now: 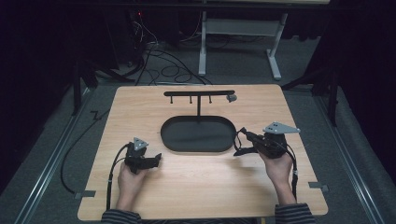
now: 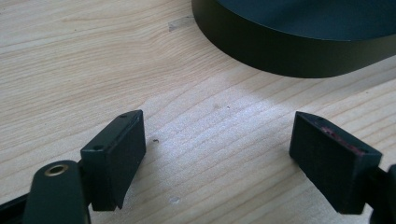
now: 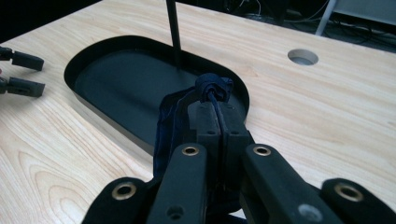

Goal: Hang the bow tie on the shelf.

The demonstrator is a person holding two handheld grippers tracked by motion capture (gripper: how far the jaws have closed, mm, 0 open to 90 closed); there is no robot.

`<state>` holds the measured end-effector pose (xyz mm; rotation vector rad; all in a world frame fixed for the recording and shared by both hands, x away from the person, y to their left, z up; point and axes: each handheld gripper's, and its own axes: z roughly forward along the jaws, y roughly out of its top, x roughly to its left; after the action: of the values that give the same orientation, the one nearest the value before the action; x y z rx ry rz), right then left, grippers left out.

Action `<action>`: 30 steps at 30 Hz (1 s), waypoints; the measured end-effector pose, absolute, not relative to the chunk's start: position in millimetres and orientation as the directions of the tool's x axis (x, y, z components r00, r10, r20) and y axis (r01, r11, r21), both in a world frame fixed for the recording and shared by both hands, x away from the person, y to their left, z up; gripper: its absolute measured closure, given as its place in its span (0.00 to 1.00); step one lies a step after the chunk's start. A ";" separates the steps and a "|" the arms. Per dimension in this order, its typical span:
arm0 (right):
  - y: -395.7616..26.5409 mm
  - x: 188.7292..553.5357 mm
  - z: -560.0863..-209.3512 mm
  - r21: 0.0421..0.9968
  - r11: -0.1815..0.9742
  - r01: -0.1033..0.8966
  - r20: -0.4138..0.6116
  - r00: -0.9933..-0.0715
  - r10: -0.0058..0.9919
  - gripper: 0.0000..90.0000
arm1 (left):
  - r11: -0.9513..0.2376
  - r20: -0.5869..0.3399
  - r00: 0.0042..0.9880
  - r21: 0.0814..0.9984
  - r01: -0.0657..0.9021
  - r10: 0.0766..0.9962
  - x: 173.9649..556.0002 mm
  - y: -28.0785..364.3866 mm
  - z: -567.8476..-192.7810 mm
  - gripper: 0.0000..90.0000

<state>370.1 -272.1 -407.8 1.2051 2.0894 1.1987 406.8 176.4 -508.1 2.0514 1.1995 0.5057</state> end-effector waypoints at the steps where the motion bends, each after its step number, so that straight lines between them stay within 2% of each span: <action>1: -271.2 370.8 -406.4 0.851 0.244 0.465 0.041 -0.522 0.852 1.00 | -0.329 -0.014 0.496 0.732 0.597 0.868 406.8 176.4 -508.1 0.21; 30: -247.9 399.0 -374.4 0.874 0.264 0.407 0.018 -0.572 0.820 1.00 | -0.329 -0.015 0.497 0.731 0.598 0.868 406.9 176.6 -508.0 0.21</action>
<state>399.0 -247.9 -374.4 1.1092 2.0978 1.2488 406.9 176.6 -508.0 2.0525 1.1993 0.5025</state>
